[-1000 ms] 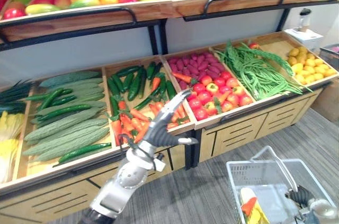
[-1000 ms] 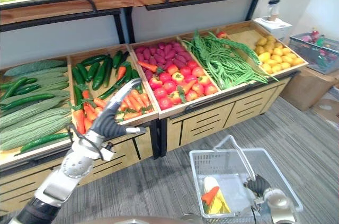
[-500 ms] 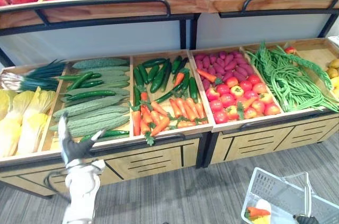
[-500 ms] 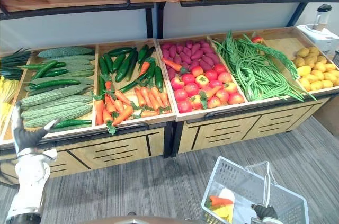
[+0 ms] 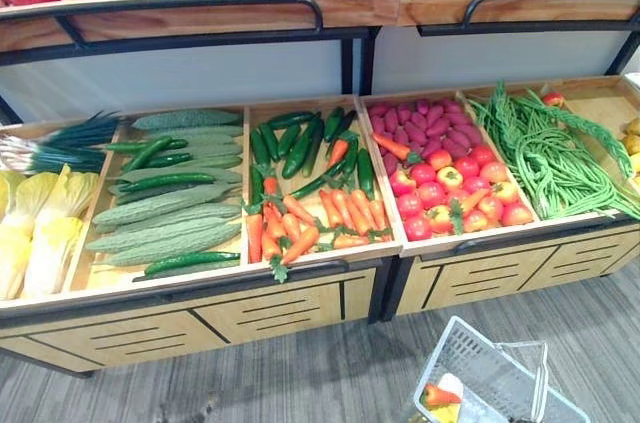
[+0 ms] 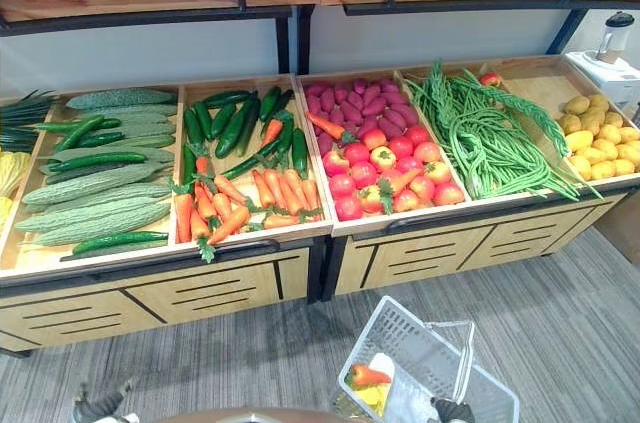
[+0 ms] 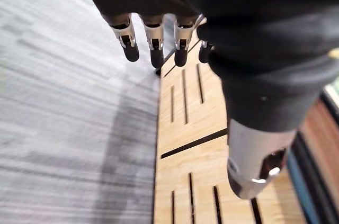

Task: Pick vegetable in the basket

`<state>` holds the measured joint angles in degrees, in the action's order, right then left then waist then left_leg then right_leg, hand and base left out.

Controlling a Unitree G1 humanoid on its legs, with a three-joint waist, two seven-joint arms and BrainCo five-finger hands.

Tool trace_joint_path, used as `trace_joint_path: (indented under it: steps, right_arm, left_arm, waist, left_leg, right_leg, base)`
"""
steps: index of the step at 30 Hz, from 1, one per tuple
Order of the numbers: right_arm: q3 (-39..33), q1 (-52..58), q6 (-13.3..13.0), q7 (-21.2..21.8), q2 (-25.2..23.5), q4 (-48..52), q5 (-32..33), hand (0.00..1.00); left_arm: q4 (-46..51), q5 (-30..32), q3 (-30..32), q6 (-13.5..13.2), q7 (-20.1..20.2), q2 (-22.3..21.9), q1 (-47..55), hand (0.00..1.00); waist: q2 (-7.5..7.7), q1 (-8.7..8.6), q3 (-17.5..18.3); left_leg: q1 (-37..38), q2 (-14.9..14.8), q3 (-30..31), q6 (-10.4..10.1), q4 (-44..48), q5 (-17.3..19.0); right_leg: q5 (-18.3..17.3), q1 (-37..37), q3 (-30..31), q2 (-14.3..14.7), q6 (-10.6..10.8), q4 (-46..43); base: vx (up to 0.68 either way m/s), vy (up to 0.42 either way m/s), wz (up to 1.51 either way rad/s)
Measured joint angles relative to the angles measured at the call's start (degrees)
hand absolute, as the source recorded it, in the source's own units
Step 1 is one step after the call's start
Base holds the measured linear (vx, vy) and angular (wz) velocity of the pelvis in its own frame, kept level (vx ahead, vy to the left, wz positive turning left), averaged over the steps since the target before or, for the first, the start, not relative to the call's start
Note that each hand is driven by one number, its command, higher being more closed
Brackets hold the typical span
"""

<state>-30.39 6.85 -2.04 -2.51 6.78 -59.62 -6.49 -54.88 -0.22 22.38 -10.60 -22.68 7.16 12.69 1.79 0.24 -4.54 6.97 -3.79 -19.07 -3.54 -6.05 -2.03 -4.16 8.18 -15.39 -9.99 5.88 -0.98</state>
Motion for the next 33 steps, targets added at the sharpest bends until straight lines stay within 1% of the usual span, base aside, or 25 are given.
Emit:
trace_joint_path:
  steps: [2,3,4,7,10,15,18,19,24,25,26,29,31,33]
  right_arm:
    - [0.01,-0.12,-0.47,-0.95,-0.23,-0.63,0.87,1.00]
    - [0.01,-0.12,-0.67,-1.06,-0.23,-0.82,0.87,1.00]
    - [0.00,-0.15,-1.36,-1.47,-0.23,-1.64,0.96,1.00]
    - [0.49,-0.30,-1.89,-2.40,-0.24,-2.17,0.96,1.00]
    - [1.71,-0.54,-2.26,-3.20,-0.09,-2.41,1.94,1.00]
    - [2.53,-1.10,-3.24,-3.56,0.16,-4.18,2.32,1.00]
    - [4.21,-1.05,-3.29,-3.62,-0.02,-4.33,2.97,1.00]
    - [6.21,-2.18,-3.96,-4.49,-0.55,-6.13,3.08,1.00]
    - [6.24,-2.21,-3.96,-4.49,-0.55,-6.13,3.08,1.00]
    - [6.39,-2.25,-3.96,-4.51,-0.55,-6.13,3.08,1.00]
    - [6.82,-2.32,-3.97,-4.54,-0.55,-6.10,3.09,1.00]
    - [8.50,-2.40,-4.23,-4.56,-0.55,-6.03,3.16,1.00]
    - [9.07,-2.85,-4.60,-4.54,-0.55,-6.03,3.17,1.00]
    - [10.77,-3.21,-5.76,-4.42,-0.57,-6.03,3.08,1.00]
  left_arm:
    - [-3.61,-1.98,0.63,0.89,4.50,-0.46,0.89,0.00]
    - [-3.92,-1.99,0.65,1.07,4.93,-0.46,0.89,0.00]
    - [-4.78,-3.16,0.82,1.77,6.74,-0.49,0.89,0.00]
    - [-6.81,-6.41,1.09,2.62,10.15,-0.75,0.81,0.00]
    - [-6.84,-6.54,1.08,3.66,11.40,-1.39,0.83,0.00]
    - [-8.54,-6.44,0.11,3.69,12.32,-2.56,0.41,0.00]
    - [-9.00,-6.45,-1.46,3.73,13.11,-2.59,0.54,0.00]
    - [-9.12,-6.51,-4.12,3.69,12.96,-2.70,0.35,0.00]
    - [-9.12,-6.52,-4.14,3.70,12.96,-2.70,0.34,0.00]
    - [-9.12,-6.82,-4.20,3.78,12.97,-2.70,0.33,0.00]
    - [-9.11,-8.46,-4.25,4.03,13.02,-2.70,0.29,0.00]
    - [-9.12,-8.79,-4.27,5.07,13.34,-2.69,0.13,0.00]
    - [-9.12,-10.98,-4.55,5.91,14.22,-2.69,-0.05,0.00]
    - [-9.11,-12.88,-4.62,6.28,14.61,-2.68,-0.08,0.00]
  waist:
    - [-0.15,0.01,0.01]
    - [-0.20,0.00,0.03]
    - [-0.18,-0.01,0.03]
    - [-0.22,-0.01,0.01]
    - [-0.35,-0.01,-0.11]
    - [-0.59,-0.07,-0.16]
    - [-0.70,-0.06,-0.17]
    - [-1.41,-0.01,-0.96]
    - [-1.39,-0.01,-0.97]
    - [-1.38,-0.01,-0.98]
    - [-1.35,-0.01,-0.99]
    - [-1.23,-0.01,-1.07]
    - [-1.05,0.01,-1.28]
    - [-0.85,0.01,-1.72]
  left_leg:
    - [0.31,-0.01,-0.63,-0.10,0.00,0.23]
    - [0.32,0.00,-0.64,-0.12,0.00,0.24]
    - [0.32,0.00,-0.70,-0.16,0.00,0.27]
    - [0.48,0.00,-0.96,-0.29,0.00,0.36]
    - [0.85,-0.01,-1.18,-0.33,0.00,0.40]
    - [1.14,-0.01,-1.19,-0.36,0.00,0.42]
    - [1.12,0.02,-1.11,-0.37,0.00,0.43]
    - [1.00,0.06,-0.84,-0.36,0.00,0.50]
    - [1.00,0.06,-0.85,-0.37,0.00,0.52]
    - [1.00,0.05,-0.88,-0.40,0.00,0.55]
    - [1.00,0.02,-0.95,-0.44,0.00,0.60]
    - [1.00,-0.04,-1.23,-0.46,0.00,0.68]
    - [1.18,-0.11,-1.79,-0.52,0.00,0.86]
    - [1.65,-0.19,-2.62,-0.56,0.01,1.07]
  right_leg:
    - [0.01,-0.01,0.51,0.01,0.03,0.07]
    - [0.01,-0.01,0.53,0.01,0.04,0.10]
    - [0.03,-0.01,0.58,0.03,0.07,0.18]
    - [0.19,0.00,0.92,0.06,0.34,0.26]
    - [0.20,0.19,1.23,0.09,0.35,0.28]
    - [0.00,0.43,1.33,0.09,0.03,0.27]
    - [-0.11,0.40,1.31,0.05,0.16,0.16]
    - [-0.35,0.39,1.09,0.07,0.27,0.17]
    - [-0.36,0.39,1.13,0.07,0.25,0.18]
    - [-0.37,0.37,1.20,0.07,0.24,0.19]
    - [-0.37,0.31,1.31,0.08,0.24,0.18]
    - [-0.37,0.12,1.69,0.13,0.24,0.18]
    - [-0.36,-0.02,2.19,0.20,0.24,0.18]
    - [-0.33,-0.05,2.99,0.30,0.29,0.19]
  base:
    - [0.04,0.007,-0.13]
    - [0.03,0.002,-0.05]
    - [0.00,0.000,0.00]
    - [0.02,-0.002,-0.05]
    - [0.01,-0.003,-0.05]
    - [0.00,-0.001,-0.01]
    - [0.00,0.000,0.00]
    - [0.00,0.000,0.00]
    - [0.00,0.000,0.00]
    - [0.00,0.000,0.00]
    - [0.00,0.000,-0.03]
    - [0.00,0.000,-0.06]
    - [0.00,0.001,-0.15]
    - [0.01,0.002,-0.18]
